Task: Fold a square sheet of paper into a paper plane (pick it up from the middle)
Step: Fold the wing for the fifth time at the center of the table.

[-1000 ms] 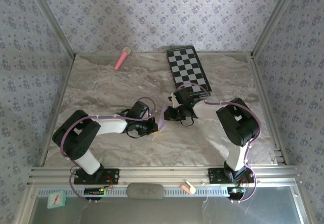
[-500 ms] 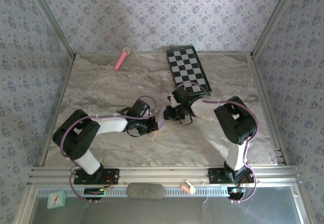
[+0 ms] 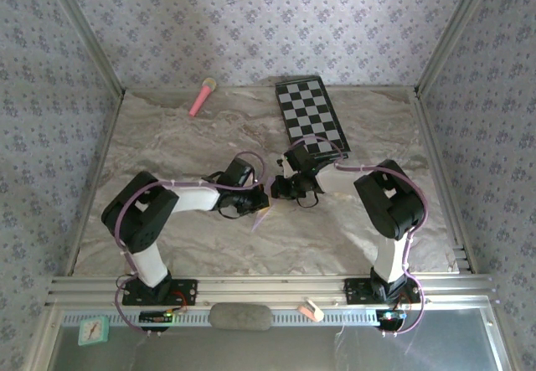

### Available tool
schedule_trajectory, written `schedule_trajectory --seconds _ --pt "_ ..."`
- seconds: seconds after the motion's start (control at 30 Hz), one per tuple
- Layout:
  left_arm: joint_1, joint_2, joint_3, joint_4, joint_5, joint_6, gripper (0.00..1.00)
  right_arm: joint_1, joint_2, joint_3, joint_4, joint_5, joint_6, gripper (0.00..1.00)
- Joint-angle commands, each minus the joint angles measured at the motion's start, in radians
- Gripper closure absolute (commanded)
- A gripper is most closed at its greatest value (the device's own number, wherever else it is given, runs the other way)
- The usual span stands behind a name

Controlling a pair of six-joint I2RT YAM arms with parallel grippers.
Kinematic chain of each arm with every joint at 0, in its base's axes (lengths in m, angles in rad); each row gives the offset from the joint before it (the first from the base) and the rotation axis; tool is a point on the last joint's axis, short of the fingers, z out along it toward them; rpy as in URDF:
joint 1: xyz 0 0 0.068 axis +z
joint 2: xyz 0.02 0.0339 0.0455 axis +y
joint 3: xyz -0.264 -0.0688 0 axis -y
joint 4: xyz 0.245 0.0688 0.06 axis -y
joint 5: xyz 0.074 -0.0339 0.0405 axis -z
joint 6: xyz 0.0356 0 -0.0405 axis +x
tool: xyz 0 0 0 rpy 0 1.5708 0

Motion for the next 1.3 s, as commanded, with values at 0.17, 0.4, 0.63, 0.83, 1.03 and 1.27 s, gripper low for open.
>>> schedule_trajectory --seconds 0.17,0.4,0.63,0.83,1.03,1.27 --pt "0.002 0.010 -0.012 -0.136 -0.061 -0.020 1.00 -0.031 0.007 -0.030 -0.016 0.036 -0.030 0.90" --pt "0.002 0.016 -0.040 -0.188 -0.083 -0.016 1.00 -0.122 0.021 -0.076 0.097 0.026 -0.038 0.90" --pt "0.001 0.024 -0.044 -0.195 -0.080 -0.011 1.00 -0.203 0.036 -0.087 0.190 0.032 -0.018 0.90" --pt "0.003 0.024 -0.029 -0.200 -0.076 0.000 1.00 -0.224 0.006 -0.087 0.197 0.046 -0.038 0.90" --pt "0.003 0.024 -0.008 -0.205 -0.072 0.009 1.00 -0.212 -0.179 -0.131 0.177 0.065 -0.034 0.87" --pt "0.003 0.024 0.002 -0.207 -0.069 0.012 1.00 -0.147 -0.302 -0.165 0.111 0.055 0.003 0.82"
